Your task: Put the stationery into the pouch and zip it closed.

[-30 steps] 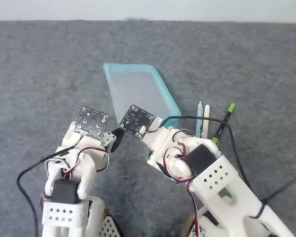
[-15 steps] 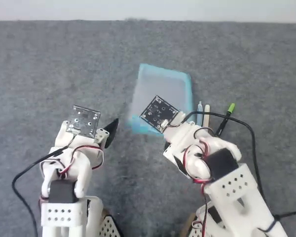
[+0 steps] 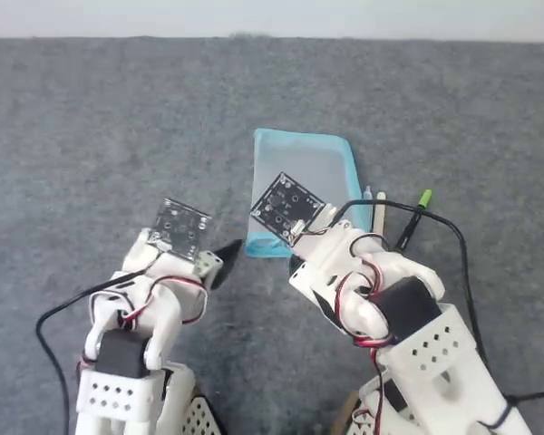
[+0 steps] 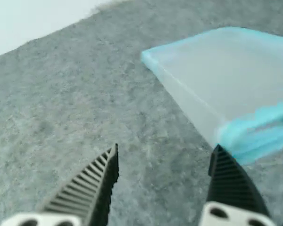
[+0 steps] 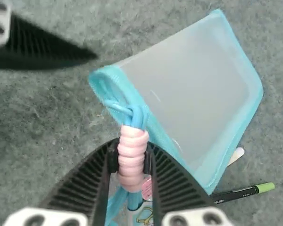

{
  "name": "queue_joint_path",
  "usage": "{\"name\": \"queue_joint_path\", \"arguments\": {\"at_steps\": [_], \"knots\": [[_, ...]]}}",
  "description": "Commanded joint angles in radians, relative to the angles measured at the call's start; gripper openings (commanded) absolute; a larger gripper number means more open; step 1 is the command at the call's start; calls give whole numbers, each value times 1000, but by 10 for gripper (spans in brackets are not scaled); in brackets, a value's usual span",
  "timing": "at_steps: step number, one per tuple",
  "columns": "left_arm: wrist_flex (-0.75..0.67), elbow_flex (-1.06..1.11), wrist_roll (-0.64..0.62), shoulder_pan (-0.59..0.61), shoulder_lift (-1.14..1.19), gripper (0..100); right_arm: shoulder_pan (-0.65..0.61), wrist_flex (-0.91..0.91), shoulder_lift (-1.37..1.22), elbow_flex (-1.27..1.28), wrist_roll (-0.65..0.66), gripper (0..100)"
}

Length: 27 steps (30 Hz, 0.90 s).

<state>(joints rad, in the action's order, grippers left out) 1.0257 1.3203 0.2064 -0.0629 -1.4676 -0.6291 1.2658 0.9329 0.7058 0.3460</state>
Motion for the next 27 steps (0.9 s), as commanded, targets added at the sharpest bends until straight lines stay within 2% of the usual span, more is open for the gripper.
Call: {"name": "queue_joint_path", "arguments": {"at_steps": [1,14,19,24,27], "knots": [[12,-64,-14,-21,-17,294,-15,-21,27,-75,-26,6],[8,-77,-37,-25,-18,294,-15,-19,25,-71,-28,6],[121,-173,-41,-28,-18,294,-10,-28,19,-52,-28,6],[109,-154,-41,-40,-18,294,-13,-31,-48,-77,-57,6],[52,-101,-41,-72,-15,294,-15,-28,-64,-94,-68,6]]}}
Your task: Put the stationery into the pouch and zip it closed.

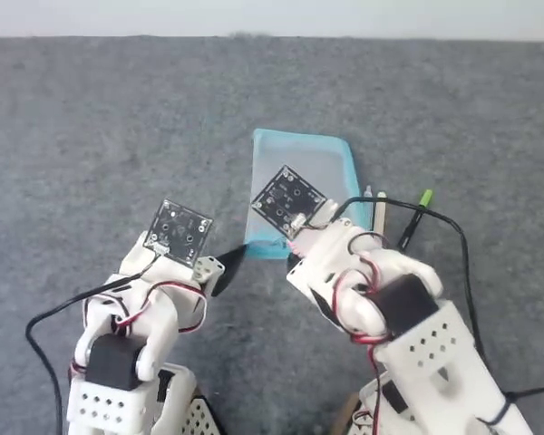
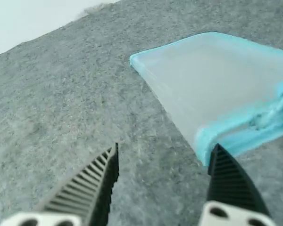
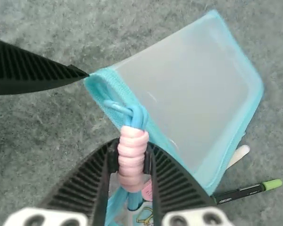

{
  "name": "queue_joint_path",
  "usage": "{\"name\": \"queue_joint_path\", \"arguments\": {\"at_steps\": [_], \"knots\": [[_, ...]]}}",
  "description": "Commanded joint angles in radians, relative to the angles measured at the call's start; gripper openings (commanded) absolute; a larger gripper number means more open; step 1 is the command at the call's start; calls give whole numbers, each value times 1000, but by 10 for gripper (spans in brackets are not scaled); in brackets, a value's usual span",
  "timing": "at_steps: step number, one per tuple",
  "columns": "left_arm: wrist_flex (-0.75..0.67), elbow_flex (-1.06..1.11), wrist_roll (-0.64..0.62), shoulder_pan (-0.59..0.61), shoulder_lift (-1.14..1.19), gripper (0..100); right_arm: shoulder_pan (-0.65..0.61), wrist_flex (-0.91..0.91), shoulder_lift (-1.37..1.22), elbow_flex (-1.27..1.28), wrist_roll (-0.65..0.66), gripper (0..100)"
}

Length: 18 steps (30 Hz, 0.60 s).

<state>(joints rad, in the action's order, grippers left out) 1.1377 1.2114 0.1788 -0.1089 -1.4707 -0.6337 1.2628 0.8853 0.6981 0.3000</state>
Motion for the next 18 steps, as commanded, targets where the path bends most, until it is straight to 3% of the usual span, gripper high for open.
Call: {"name": "queue_joint_path", "arguments": {"at_steps": [1,12,18], "knots": [[-89,31,-14,-31,-11,294,-10,-25,-13,-91,-23,6],[-176,87,-14,-28,-8,294,-15,-8,27,-124,-25,6],[-319,168,-15,-28,-8,290,-205,38,28,-138,5,6]]}}
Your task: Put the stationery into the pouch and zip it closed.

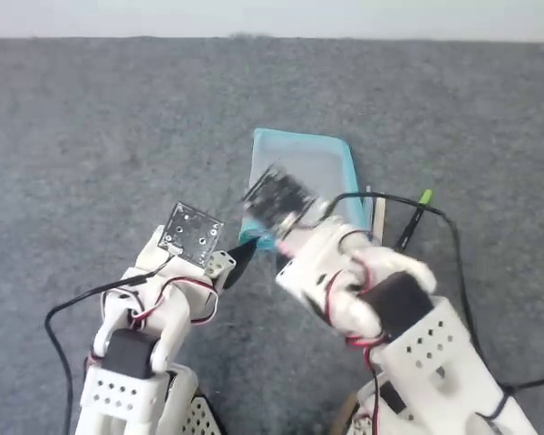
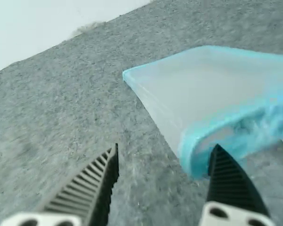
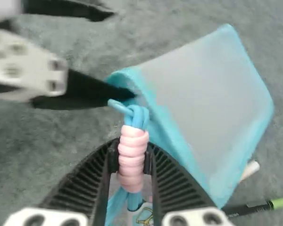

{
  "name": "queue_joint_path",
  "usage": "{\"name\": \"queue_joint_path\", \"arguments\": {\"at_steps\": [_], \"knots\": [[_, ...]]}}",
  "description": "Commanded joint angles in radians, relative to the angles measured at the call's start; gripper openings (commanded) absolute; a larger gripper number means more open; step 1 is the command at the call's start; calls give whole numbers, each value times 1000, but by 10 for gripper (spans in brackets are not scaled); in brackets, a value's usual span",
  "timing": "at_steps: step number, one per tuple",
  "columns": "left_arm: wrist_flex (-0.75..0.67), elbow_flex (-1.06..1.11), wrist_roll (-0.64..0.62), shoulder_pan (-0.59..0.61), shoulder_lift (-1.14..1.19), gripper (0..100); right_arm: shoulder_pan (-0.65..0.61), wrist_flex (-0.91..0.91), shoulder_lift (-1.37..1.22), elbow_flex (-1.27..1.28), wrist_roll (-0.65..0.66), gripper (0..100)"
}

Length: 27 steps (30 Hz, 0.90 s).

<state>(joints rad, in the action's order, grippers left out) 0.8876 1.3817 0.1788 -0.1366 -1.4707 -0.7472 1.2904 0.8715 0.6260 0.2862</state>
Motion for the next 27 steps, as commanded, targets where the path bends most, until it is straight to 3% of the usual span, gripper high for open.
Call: {"name": "queue_joint_path", "arguments": {"at_steps": [1,12,19,27], "knots": [[-72,1,-15,2,-8,290,-111,21,42,-66,29,6],[-104,-2,-15,132,-14,290,-120,71,42,-63,61,7],[-101,-18,-15,133,-12,290,-81,71,41,-63,61,7],[-106,-13,-54,127,-9,290,-257,108,76,-63,109,7]]}}
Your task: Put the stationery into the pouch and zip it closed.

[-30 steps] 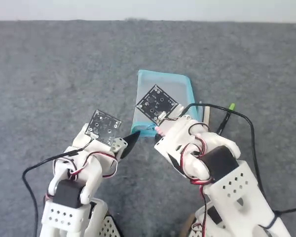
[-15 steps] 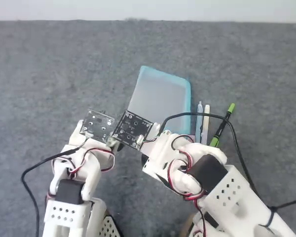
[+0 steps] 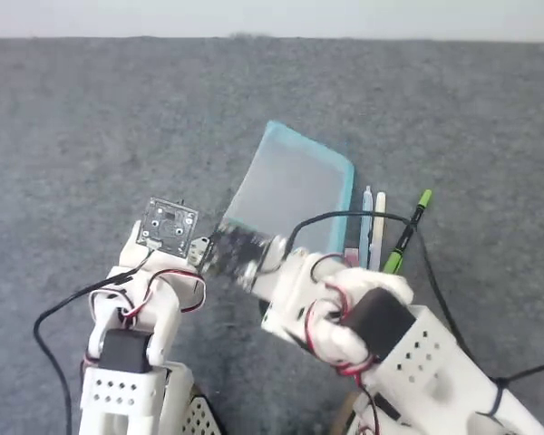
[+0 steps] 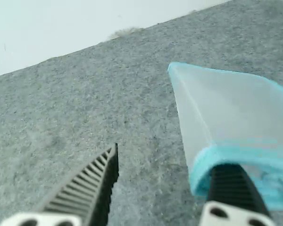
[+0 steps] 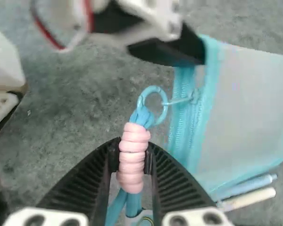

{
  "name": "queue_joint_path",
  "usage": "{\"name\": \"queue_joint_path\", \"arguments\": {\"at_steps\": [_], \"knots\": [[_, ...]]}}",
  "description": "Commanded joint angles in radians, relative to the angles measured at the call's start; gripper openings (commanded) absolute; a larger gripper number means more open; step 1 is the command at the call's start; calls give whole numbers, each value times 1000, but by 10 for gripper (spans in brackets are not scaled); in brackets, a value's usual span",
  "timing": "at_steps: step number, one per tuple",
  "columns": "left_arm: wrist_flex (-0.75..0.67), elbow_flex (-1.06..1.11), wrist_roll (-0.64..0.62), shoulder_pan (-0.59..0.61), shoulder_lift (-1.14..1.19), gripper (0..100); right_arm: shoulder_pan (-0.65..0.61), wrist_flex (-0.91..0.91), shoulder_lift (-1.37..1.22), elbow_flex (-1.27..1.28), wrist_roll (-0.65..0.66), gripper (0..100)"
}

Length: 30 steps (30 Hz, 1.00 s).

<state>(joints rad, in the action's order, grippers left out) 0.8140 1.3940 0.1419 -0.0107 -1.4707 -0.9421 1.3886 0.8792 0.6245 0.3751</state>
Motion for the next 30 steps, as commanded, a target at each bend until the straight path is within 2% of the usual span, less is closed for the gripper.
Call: {"name": "queue_joint_path", "arguments": {"at_steps": [1,4,10,12,16,19,25,30], "knots": [[-32,-24,-17,2,-9,290,-70,15,90,-61,21,7],[-32,-22,-18,0,-8,290,-79,30,177,-61,38,7],[-32,-8,-18,-77,-12,271,-73,70,294,-60,43,7],[-34,-8,-14,-87,-14,201,-71,73,272,-58,43,7],[-34,-8,-20,-81,-14,2,-58,41,220,-15,43,7],[-44,-7,-23,-60,-14,11,42,-8,186,28,41,7],[-103,-5,-127,112,-8,11,275,-111,111,92,44,7],[-150,45,-138,176,-8,11,420,-182,2,114,74,7]]}}
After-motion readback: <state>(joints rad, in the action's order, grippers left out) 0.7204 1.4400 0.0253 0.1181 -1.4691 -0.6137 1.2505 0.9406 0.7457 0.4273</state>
